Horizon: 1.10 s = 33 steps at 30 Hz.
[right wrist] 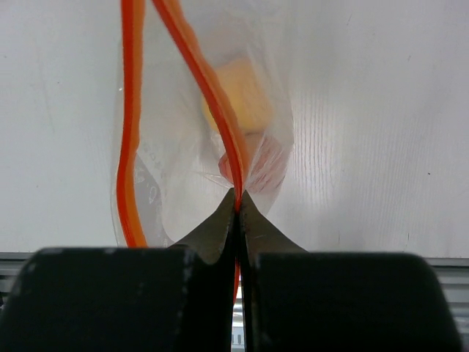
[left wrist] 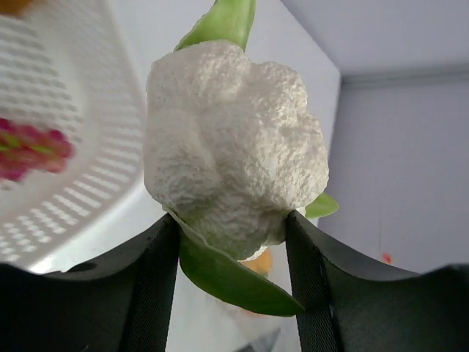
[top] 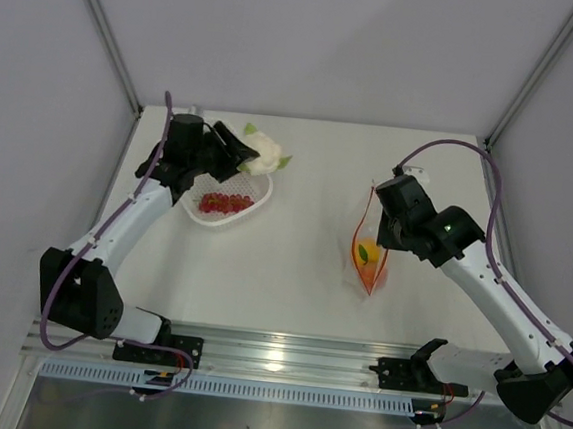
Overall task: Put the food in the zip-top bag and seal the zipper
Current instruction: Pick up the fake vegetable from the bin, then place the fake vegetable in the zipper food storage bag.
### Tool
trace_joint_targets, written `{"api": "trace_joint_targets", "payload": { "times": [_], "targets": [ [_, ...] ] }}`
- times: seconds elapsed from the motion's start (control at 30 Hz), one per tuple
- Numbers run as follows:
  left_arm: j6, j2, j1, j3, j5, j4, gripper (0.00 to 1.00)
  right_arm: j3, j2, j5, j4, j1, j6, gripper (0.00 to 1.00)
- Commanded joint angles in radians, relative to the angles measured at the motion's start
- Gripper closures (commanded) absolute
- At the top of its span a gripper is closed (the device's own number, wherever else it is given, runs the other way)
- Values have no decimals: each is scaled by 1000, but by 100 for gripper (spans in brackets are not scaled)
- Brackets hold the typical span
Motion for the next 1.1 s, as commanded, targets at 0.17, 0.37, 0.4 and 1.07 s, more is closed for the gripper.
{"api": "trace_joint_targets", "payload": {
  "times": [0.17,0.37,0.4,1.07],
  "targets": [
    [145,-85,-244,-52,425,249,99,99,16,40,-42,6,28,100],
    [237,-202,-374,-49,427,266,99,111,27,45,-49,8,36,100],
    [250,-215,-385,-46,413,257,99,111,28,45,-48,6,37,100],
    [242,-125,-561,-117,488,342,99,130,27,28,-43,14,95,100]
  ]
}}
